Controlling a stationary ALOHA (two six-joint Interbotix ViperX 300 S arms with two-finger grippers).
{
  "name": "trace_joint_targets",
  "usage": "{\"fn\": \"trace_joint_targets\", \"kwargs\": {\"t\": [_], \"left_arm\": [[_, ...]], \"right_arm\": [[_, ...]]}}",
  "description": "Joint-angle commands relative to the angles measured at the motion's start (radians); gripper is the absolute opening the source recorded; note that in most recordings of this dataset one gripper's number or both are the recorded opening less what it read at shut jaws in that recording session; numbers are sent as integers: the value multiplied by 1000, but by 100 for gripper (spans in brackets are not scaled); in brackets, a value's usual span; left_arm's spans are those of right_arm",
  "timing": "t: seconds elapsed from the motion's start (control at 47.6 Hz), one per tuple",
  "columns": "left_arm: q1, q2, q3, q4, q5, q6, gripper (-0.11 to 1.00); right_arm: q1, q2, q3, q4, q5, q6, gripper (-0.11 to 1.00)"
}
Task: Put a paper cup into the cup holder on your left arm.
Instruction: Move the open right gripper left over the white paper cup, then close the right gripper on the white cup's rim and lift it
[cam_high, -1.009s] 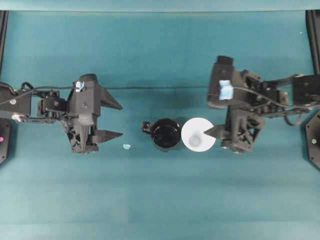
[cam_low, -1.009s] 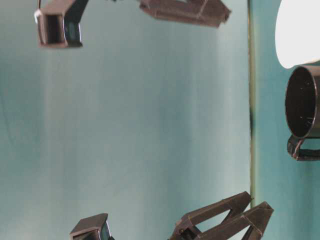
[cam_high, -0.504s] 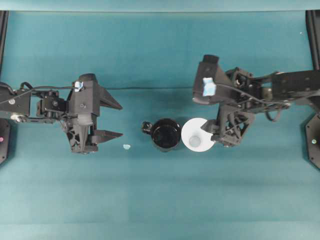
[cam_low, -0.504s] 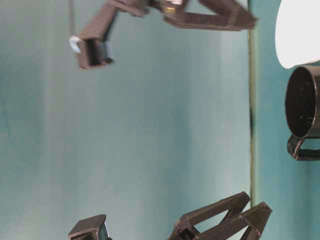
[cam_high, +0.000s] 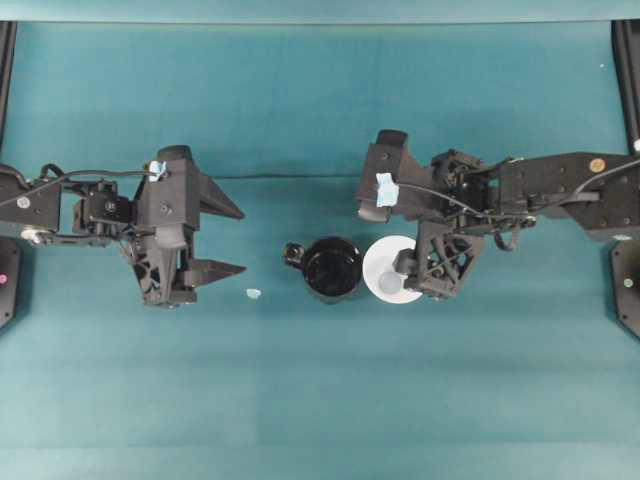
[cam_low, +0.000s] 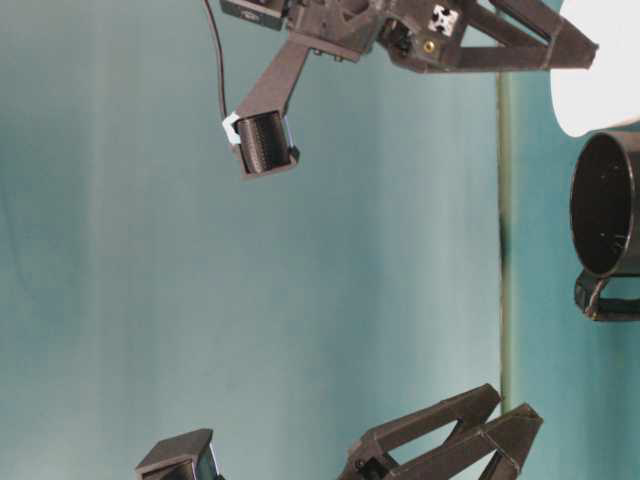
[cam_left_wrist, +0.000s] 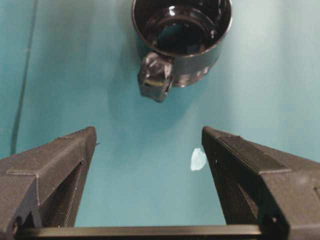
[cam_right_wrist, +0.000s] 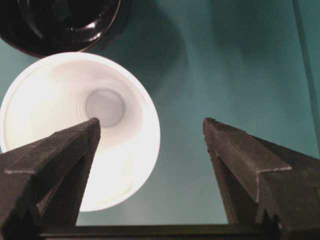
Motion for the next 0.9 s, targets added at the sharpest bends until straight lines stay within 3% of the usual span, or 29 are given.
{"fn": "trace_joint_targets", "kwargs": {"t": [0.0,0.441,0.673,0.883], "left_arm": [[0,-11,-9,2,-5,2,88],[-2,-11,-9,3,-3,2,88],[-2,-8,-12,3,-5,0,88],[-2,-6,-14,3,-5,0,88]], "right_arm": [[-2,-2,-8,-2,-18,2,87],[-9,8,-5,-2,-20,6,77],[-20,12,-6,0,-18,6,56],[-17,12,-6,11,-12,3,27]]}}
